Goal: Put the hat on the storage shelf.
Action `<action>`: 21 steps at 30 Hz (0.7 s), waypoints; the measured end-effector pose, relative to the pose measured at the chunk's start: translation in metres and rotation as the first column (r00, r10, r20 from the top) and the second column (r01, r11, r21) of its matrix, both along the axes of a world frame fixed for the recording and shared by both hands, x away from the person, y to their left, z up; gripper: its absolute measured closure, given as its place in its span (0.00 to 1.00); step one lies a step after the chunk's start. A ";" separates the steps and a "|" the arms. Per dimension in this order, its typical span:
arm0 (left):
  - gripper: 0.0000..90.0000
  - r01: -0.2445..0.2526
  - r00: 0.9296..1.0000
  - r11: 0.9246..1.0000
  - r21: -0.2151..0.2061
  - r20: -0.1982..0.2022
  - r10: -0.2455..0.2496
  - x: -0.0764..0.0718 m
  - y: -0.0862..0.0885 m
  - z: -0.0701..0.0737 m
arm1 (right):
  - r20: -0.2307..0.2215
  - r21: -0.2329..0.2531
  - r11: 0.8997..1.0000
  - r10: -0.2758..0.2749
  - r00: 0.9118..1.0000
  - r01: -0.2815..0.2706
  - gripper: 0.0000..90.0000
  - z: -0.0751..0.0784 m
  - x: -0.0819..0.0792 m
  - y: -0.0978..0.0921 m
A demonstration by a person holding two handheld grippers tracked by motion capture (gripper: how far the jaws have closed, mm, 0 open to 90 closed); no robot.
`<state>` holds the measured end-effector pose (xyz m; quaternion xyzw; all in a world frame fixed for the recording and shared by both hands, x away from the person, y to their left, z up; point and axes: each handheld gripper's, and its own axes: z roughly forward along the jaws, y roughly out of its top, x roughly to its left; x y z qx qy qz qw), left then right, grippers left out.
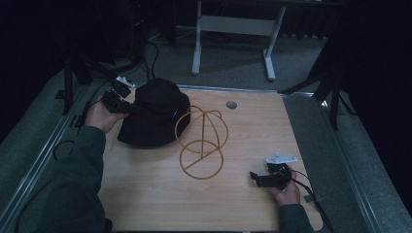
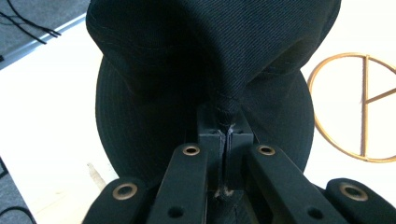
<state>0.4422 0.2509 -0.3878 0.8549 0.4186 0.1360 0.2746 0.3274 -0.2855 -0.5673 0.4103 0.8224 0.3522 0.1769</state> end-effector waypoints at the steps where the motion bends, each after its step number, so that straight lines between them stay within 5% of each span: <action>1: 0.99 -0.003 1.000 1.000 -0.003 0.003 0.003 -0.001 0.001 0.001 | 0.000 0.000 1.000 0.000 1.000 0.000 0.12 0.000 0.000 0.000; 21: 0.99 0.037 0.999 0.999 -0.033 0.014 -0.036 -0.010 0.010 0.026 | 0.000 0.000 1.000 0.000 1.000 0.000 0.12 0.000 0.000 0.000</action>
